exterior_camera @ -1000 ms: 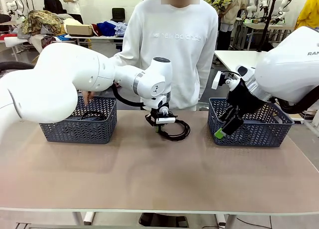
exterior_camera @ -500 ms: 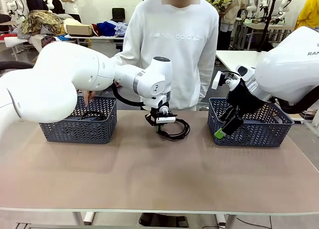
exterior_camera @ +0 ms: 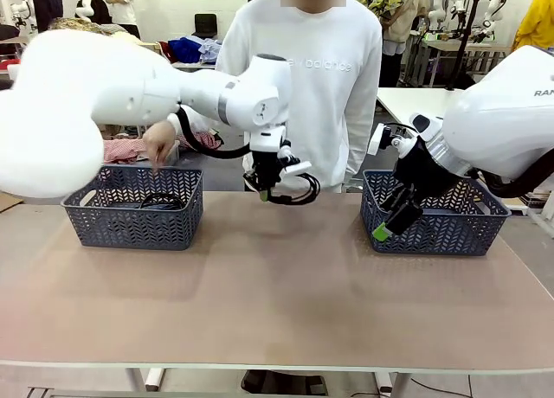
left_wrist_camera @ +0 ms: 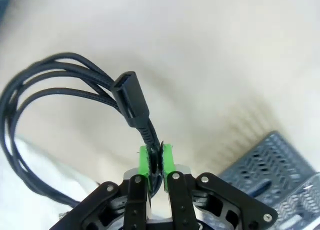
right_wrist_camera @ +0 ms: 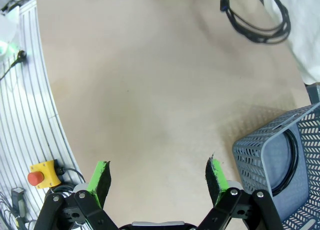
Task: Organize the cables according to human instructions.
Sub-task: Pick up a bundle of cables and place it in the basket indicated by the human.
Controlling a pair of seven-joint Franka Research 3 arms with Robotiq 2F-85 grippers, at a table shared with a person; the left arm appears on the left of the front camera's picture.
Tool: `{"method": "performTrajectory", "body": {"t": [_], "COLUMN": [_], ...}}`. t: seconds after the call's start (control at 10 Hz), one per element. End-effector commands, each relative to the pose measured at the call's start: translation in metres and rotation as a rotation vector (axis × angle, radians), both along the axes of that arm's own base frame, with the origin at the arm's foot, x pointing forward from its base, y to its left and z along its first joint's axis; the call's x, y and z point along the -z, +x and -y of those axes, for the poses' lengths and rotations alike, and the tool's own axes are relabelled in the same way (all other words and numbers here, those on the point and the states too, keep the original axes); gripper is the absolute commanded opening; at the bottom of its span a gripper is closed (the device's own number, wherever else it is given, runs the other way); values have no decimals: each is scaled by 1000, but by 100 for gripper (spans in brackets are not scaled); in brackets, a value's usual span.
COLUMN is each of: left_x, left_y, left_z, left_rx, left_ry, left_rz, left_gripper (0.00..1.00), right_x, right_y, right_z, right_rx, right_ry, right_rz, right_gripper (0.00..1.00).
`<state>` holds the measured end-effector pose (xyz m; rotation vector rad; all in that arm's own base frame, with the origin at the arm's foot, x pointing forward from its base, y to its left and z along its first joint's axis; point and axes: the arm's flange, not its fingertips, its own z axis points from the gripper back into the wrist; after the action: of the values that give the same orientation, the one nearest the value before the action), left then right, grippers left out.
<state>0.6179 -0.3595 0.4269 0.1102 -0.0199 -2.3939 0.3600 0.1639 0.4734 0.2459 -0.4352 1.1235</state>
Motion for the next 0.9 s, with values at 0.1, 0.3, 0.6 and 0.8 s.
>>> {"method": "performTrajectory", "body": {"t": [0.1,0.3,0.6,0.8], "left_x": [-34,-60,-84,-87], "left_y": [-28,-41,-54,-64], "left_z": [-56,-102,-171,-208], "left_rx": [-207,-311,-409,-431], "left_ry": [-113,-129,-108,-102], "left_rz": [-29,-19,-27,-62], "left_gripper": [0,0,0,0], "right_x": [-2,-2,-2,-2], "right_y": [1,1,1,1], "right_z": [-1,-1,-1,-1], "right_rx": [3,3,3,3], "right_ry": [-3,-3,-3,-3], "right_rz": [-1,-1,-1,-1], "right_gripper": [100,100,100,100]}}
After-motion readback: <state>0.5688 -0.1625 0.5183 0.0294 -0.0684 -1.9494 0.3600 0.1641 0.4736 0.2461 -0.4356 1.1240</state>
